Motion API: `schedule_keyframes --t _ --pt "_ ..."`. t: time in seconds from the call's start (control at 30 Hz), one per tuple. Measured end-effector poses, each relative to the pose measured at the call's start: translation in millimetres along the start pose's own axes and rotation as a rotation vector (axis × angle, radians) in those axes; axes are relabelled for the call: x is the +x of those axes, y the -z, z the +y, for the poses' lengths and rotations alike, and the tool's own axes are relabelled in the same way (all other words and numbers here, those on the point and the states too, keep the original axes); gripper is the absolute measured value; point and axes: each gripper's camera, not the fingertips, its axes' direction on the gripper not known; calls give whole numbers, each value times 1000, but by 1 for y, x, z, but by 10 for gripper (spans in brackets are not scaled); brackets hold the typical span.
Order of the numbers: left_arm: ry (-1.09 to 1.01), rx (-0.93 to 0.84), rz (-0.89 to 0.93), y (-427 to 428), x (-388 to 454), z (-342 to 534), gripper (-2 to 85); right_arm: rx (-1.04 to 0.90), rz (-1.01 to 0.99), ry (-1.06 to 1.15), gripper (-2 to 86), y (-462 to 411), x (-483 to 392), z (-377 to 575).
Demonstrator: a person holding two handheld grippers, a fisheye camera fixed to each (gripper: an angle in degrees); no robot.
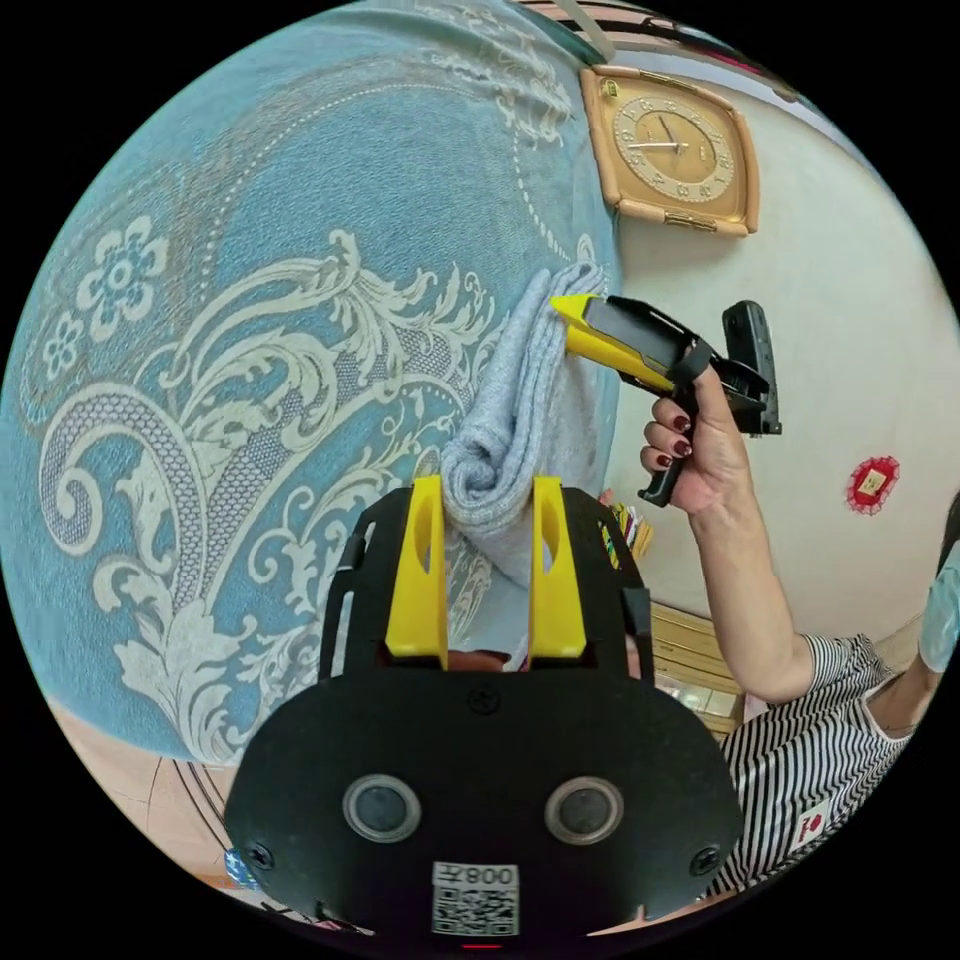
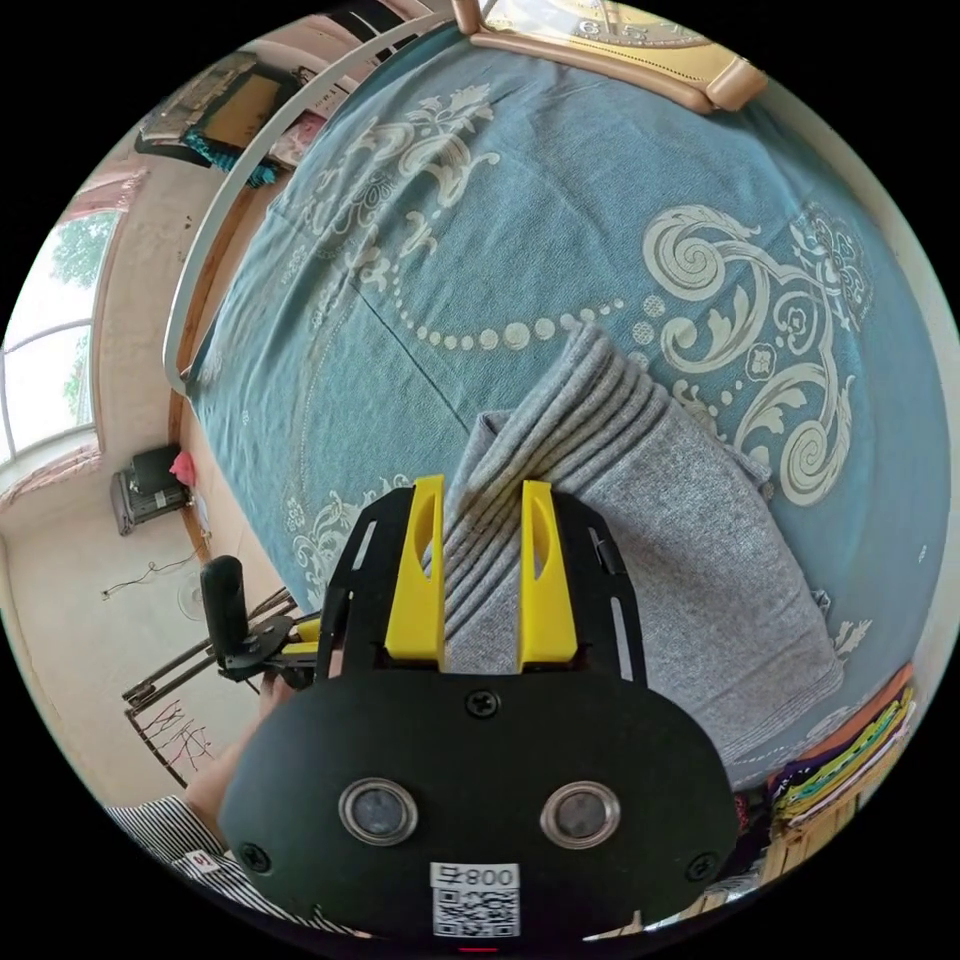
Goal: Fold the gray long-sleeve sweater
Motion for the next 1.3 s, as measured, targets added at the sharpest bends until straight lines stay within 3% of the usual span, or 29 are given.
schedule_keyframes --t 0.2,0.53,0.77,0.9,1.3 --pt "-51 11 -166 7 28 11 127 -16 159 -17 117 -11 -41 -19" --pt "-72 -69 -73 -4 70 18 108 -50 297 -40 96 -23 -65 -34" --pt "-113 -86 -126 -13 130 30 85 -91 333 -3 82 -23 -54 -27" --pt "-151 -87 -152 -11 174 43 78 -71 279 15 69 -17 -32 -12" --pt "-389 -70 -219 -11 362 100 72 83 -173 8 56 55 97 90"
